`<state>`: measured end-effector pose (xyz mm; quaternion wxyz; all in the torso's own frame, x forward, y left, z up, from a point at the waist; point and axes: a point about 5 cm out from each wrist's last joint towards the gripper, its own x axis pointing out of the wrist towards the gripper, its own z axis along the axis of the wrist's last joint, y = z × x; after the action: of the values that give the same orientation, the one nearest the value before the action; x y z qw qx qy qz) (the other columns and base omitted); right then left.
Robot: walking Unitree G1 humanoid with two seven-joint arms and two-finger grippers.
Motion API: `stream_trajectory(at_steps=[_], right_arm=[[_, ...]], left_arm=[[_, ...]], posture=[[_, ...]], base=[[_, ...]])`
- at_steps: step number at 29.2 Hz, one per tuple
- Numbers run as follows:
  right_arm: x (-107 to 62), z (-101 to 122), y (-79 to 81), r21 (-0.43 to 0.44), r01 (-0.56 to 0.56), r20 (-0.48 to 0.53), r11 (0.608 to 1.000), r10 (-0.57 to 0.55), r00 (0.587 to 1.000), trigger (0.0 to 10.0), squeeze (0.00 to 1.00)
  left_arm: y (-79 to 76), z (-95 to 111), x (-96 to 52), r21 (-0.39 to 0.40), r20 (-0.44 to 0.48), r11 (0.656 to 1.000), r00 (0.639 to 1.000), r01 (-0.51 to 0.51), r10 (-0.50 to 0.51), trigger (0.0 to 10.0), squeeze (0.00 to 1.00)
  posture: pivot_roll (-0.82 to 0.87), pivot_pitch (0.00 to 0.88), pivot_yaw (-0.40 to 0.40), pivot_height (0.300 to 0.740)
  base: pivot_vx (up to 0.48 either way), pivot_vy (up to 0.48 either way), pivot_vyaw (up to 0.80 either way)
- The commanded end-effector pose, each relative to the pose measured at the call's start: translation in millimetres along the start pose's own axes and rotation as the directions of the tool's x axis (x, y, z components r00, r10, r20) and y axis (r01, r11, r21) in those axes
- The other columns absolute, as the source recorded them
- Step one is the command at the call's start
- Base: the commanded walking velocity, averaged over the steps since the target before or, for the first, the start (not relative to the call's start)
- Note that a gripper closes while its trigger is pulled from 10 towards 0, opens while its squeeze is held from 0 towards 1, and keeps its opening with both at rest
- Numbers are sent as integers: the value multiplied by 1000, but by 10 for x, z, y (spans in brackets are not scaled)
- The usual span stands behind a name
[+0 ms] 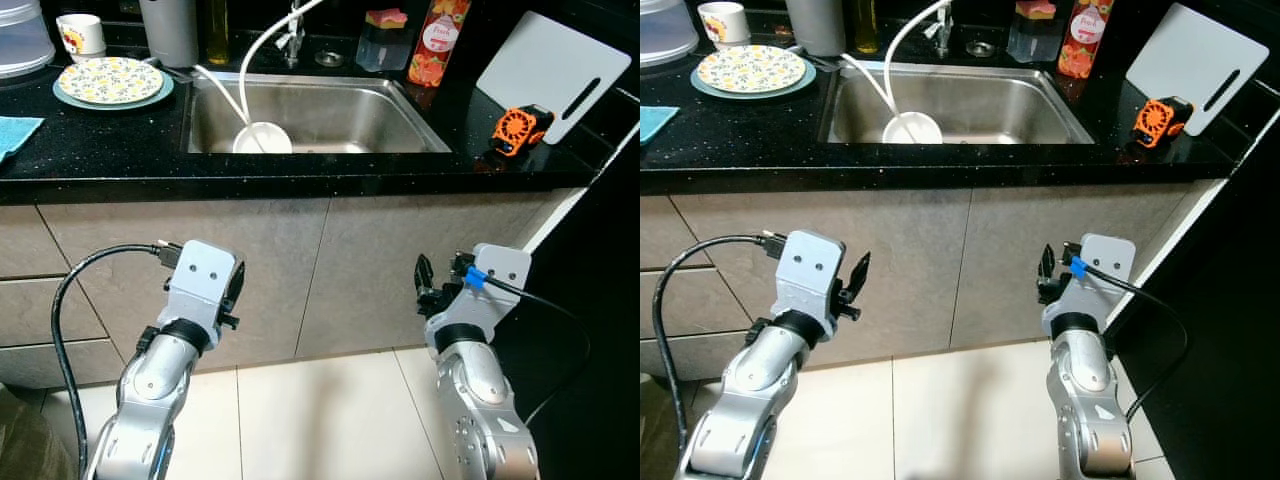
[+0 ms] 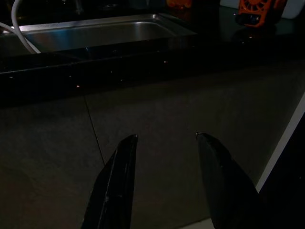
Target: Kitchen organization
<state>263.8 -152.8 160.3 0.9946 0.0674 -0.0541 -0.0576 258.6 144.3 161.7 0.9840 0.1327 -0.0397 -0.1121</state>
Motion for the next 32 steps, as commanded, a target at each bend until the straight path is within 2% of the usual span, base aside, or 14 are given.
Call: stream_trajectory(at_steps=[1, 32], right_arm=[[2, -34, -20, -8, 1, -8, 1000, -1, 1000, 10000, 0], [16, -29, -1, -1, -10, -5, 1000, 10, 1000, 10000, 0]], left_arm=[[-34, -11, 1, 0, -11, 1000, 1000, 24, -24, 10000, 0], [-47, -3, 6, -2, -8, 999, 999, 34, -34, 10000, 0]], posture=[[150, 48, -81, 740], [157, 51, -80, 740]], base=[[0, 0, 0], [0, 0, 0]])
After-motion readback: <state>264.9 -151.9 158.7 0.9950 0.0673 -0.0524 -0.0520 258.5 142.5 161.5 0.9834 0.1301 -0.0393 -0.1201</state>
